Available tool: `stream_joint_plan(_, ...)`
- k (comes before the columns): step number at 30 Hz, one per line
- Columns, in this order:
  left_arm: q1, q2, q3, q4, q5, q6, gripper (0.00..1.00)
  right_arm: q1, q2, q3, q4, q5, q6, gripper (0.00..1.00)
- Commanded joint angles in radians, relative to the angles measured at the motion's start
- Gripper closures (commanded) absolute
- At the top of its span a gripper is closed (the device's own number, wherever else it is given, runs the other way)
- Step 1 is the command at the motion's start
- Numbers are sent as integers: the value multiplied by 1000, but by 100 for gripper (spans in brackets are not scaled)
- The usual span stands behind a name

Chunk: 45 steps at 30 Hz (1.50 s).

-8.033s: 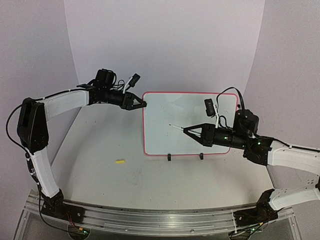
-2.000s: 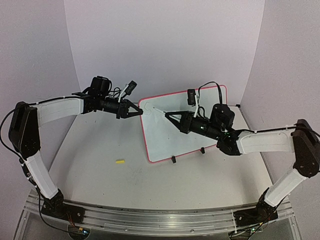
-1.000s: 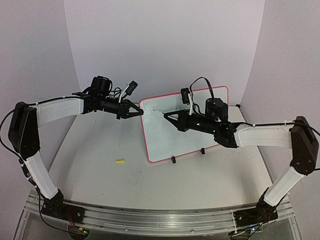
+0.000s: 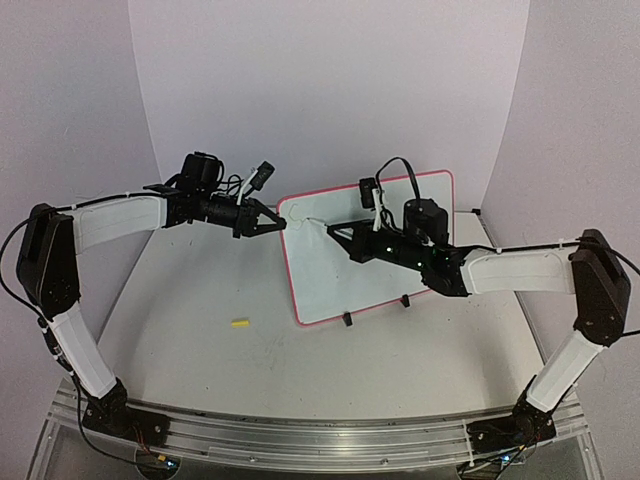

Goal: Write a sentence on the whiteboard

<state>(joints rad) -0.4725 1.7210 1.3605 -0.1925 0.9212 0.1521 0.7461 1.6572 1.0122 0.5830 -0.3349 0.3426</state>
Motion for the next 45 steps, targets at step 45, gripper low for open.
stream_joint_plan(45, -3, -24, 0, -38, -19, 48, 100, -3, 9, 62, -50, 11, -25, 100)
